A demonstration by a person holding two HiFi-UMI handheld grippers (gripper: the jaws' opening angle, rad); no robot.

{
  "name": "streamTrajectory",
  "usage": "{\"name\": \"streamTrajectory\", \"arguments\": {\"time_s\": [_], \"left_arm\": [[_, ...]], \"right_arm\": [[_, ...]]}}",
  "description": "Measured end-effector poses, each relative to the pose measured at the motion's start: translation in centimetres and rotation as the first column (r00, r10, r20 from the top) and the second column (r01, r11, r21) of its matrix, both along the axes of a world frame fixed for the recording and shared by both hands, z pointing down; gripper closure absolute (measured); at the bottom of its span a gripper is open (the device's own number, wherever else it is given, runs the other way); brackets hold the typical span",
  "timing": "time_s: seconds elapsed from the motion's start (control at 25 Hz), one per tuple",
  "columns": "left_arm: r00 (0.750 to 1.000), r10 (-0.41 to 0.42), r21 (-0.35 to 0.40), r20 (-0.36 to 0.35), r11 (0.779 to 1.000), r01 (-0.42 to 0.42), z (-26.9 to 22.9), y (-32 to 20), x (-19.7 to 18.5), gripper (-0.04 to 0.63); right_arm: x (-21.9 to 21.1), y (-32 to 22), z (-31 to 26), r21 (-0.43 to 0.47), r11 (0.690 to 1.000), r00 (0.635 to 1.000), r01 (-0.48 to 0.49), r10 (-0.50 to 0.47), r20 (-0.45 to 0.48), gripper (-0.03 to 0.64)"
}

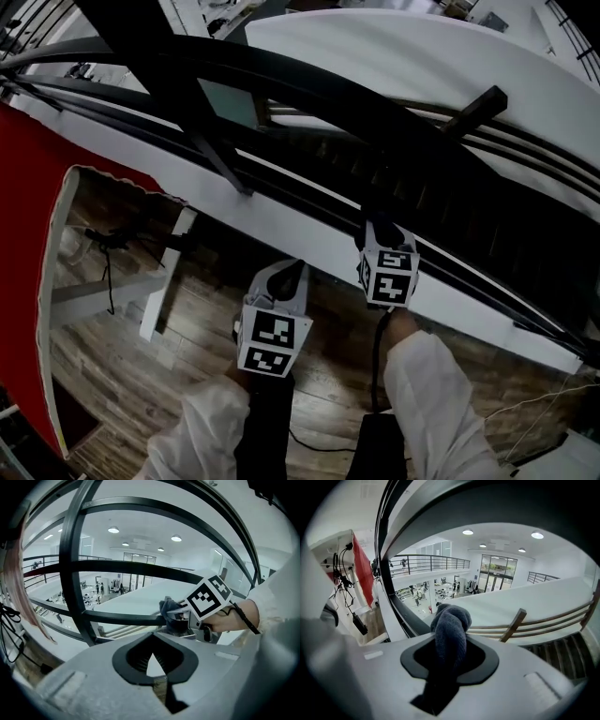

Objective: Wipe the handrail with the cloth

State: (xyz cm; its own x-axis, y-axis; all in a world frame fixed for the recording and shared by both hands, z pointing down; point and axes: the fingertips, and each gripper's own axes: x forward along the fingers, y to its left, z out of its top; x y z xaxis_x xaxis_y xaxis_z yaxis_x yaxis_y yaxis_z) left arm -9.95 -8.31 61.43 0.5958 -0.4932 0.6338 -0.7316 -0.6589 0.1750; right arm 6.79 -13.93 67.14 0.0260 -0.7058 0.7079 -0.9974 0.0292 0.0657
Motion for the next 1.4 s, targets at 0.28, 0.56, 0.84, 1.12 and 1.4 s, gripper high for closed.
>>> {"name": "streamTrajectory", "arguments": {"time_s": [0.28,0.56,0.84,1.12,1.4], "left_arm": [[0.998,0.063,-0.006,-0.012,0.998,-0.063,-0.4,2.3,6.4,0.594],[0.991,0.128,-0.012,-0.030,0.992,-0.128,-0.4,5.0,11.9,0.592],[0.983,0.184,-0.005,-0.017,0.983,-0.184,0.1,8.4,17.3,0.594],[0.978,0.209,-0.016,-0.006,0.978,-0.209,0.7,12.3,22.3,0.594],[0.966,0.256,0.008,-0.025,0.967,-0.256,0.5,15.9,28.6,0.594]], "right_arm": [[6.7,4.6,-0.1,-0.028,0.998,0.998,-0.063,0.063,0.005,0.518],[12.6,9.2,0.0,-0.048,0.991,0.992,-0.122,0.121,-0.015,0.518],[18.2,13.1,-0.3,-0.015,0.986,0.986,-0.167,0.167,-0.007,0.518],[24.0,17.5,-0.2,-0.010,0.979,0.979,-0.203,0.203,-0.008,0.518],[30.6,22.1,-0.2,-0.012,0.971,0.971,-0.238,0.238,-0.027,0.518]]}}
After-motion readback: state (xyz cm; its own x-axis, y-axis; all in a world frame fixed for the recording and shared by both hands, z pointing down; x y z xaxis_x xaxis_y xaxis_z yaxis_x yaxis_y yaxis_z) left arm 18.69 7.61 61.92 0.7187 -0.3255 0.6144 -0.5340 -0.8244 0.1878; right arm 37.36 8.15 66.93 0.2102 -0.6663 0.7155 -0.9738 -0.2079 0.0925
